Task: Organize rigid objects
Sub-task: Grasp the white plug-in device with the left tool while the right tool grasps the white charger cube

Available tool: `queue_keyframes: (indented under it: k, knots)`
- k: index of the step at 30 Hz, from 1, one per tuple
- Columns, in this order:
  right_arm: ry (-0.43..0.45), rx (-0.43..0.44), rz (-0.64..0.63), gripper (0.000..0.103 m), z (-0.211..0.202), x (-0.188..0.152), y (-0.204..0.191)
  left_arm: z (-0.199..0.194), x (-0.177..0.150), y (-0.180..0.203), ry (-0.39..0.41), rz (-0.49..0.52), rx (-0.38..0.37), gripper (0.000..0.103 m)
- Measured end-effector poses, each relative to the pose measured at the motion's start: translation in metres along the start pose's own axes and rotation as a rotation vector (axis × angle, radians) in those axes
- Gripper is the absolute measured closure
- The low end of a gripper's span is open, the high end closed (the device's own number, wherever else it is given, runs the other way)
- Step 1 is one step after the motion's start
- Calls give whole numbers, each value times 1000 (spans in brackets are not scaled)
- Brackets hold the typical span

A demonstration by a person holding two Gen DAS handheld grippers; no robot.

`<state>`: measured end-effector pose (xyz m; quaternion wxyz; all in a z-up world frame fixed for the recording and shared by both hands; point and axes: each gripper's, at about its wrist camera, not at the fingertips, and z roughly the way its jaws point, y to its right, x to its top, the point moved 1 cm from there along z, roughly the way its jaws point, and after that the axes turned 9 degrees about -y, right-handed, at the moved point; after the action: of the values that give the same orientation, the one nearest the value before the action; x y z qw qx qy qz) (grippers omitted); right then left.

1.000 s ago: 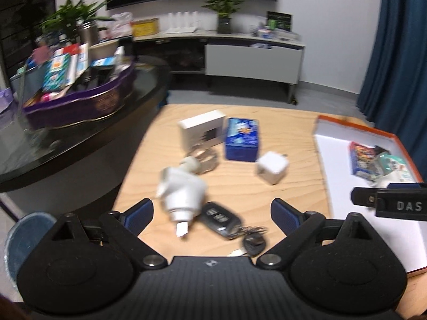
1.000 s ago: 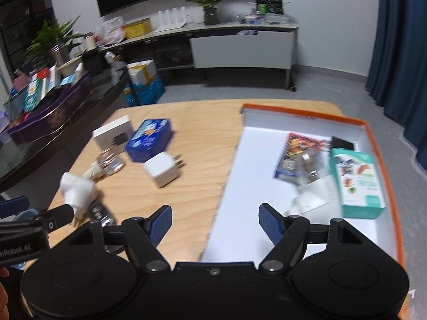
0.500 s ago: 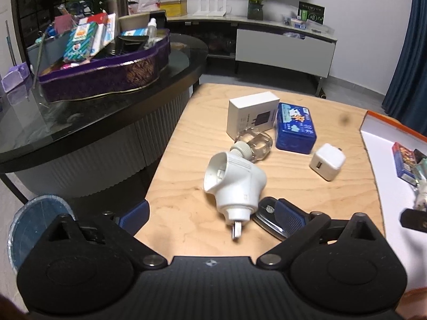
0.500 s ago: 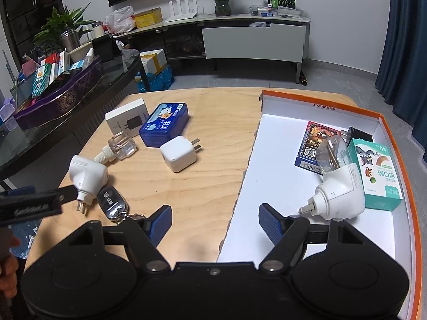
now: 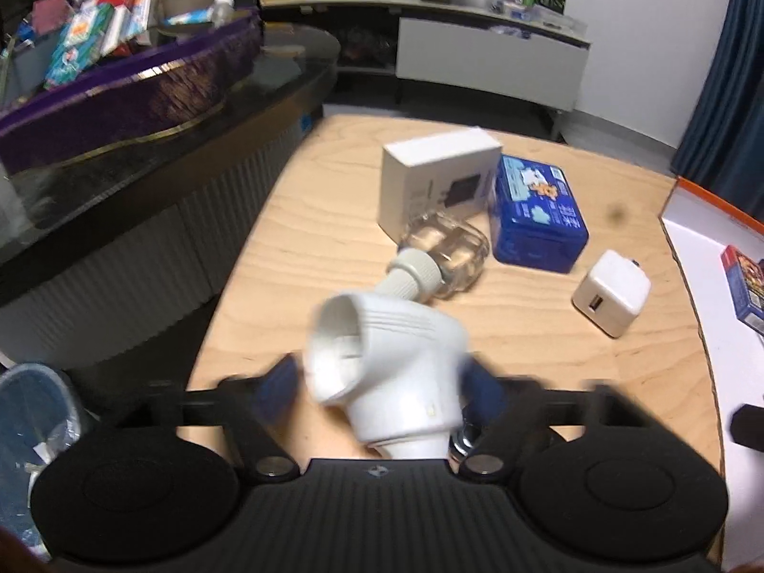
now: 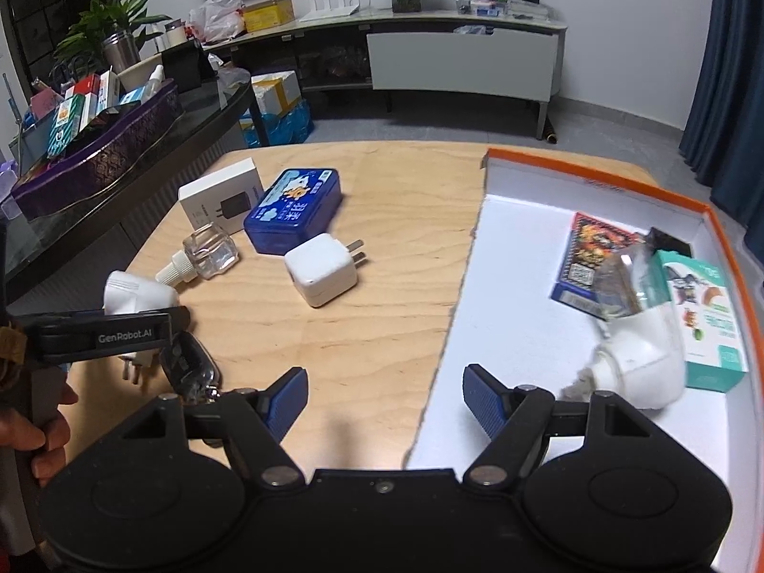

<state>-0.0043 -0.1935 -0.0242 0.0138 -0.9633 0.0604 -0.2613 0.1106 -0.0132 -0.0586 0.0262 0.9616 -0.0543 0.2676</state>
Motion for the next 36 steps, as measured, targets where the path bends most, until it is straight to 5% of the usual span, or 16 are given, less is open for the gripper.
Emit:
queue_keyframes:
  k: [9,22,23,24,36]
  knots:
    - [-17,68,4,17,38,30,-17,-31,-9,-9,68,-1,-24,36]
    - [-25,12,57,17,90,72,-47,-38,-6,-12,140,-9,-23,36]
    - [-23,8,51,24,92,74,-48,-38,-6,-12,142,-13,-26,36]
    - [-13,-6,44,38,92,75,-50,-38,-6,-13,142,-17,-29,36]
    - [48,-6,-47,39,41,50,-32,-55,-7,-1,180,12,-47,36]
